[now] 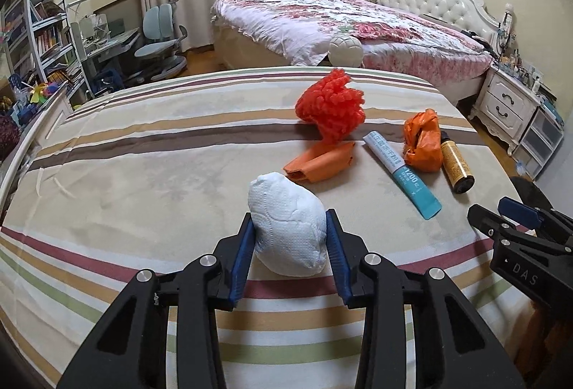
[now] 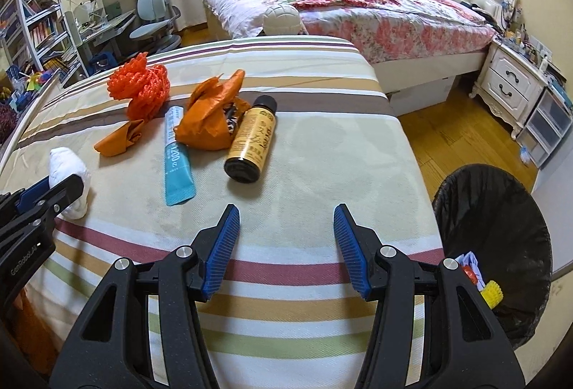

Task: Collect trash
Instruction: 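Grasp the white bag with the left tool while the right approaches the gold bottle, then close the right tool around the gold bottle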

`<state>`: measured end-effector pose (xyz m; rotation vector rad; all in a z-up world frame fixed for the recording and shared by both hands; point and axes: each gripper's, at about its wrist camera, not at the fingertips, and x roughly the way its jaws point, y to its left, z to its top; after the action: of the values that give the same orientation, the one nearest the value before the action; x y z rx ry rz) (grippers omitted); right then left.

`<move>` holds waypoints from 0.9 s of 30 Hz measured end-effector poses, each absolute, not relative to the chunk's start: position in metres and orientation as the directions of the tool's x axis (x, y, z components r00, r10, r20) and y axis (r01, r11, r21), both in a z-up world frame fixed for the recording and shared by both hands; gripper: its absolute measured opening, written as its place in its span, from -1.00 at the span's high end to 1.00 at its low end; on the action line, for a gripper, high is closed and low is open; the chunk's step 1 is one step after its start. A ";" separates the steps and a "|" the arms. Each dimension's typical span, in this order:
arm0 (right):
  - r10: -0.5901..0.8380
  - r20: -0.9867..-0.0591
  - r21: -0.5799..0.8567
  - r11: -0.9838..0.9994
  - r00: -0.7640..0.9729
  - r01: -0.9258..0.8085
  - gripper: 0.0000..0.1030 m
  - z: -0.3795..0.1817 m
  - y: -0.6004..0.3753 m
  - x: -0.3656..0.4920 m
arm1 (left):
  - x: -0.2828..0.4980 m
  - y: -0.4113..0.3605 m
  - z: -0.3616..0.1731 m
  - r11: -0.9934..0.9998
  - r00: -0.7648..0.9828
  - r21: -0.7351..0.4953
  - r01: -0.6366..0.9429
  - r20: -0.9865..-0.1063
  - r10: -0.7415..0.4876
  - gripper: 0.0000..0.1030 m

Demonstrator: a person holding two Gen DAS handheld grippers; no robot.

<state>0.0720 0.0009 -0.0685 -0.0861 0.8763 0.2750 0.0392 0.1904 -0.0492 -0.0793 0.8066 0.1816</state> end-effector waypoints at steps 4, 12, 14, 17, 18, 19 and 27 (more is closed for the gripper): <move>0.211 -0.766 0.043 0.959 0.607 -0.280 -0.04 -0.067 0.008 0.076 | 0.036 0.201 -0.049 0.977 0.676 0.006 -0.213 -0.721 0.152 0.24; 0.203 -0.768 0.036 0.961 0.608 -0.275 -0.04 -0.067 0.017 0.089 | 0.043 0.224 -0.051 0.966 0.662 0.033 -0.256 -0.722 0.200 0.24; 0.199 -0.768 0.033 0.962 0.609 -0.272 -0.04 -0.067 0.020 0.093 | 0.044 0.228 -0.052 0.964 0.660 0.035 -0.264 -0.722 0.207 0.24; 0.190 -0.770 0.027 0.963 0.609 -0.267 -0.04 -0.068 0.022 0.100 | 0.047 0.233 -0.053 0.962 0.659 0.038 -0.271 -0.721 0.214 0.24; 0.187 -0.771 0.025 0.964 0.609 -0.264 -0.04 -0.068 0.023 0.102 | 0.048 0.235 -0.053 0.961 0.658 0.038 -0.273 -0.721 0.216 0.24; 0.185 -0.771 0.025 0.965 0.609 -0.261 -0.04 -0.069 0.023 0.104 | 0.049 0.236 -0.054 0.960 0.656 0.036 -0.276 -0.723 0.216 0.24; 0.168 -0.774 0.015 0.969 0.611 -0.247 0.42 -0.069 0.023 0.112 | 0.050 0.242 -0.056 0.960 0.650 0.021 -0.280 -0.731 0.206 0.24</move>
<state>0.1120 0.0227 -0.0690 -0.0965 0.8818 0.2402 0.0495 0.2418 -0.0564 -0.0968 0.8180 0.2768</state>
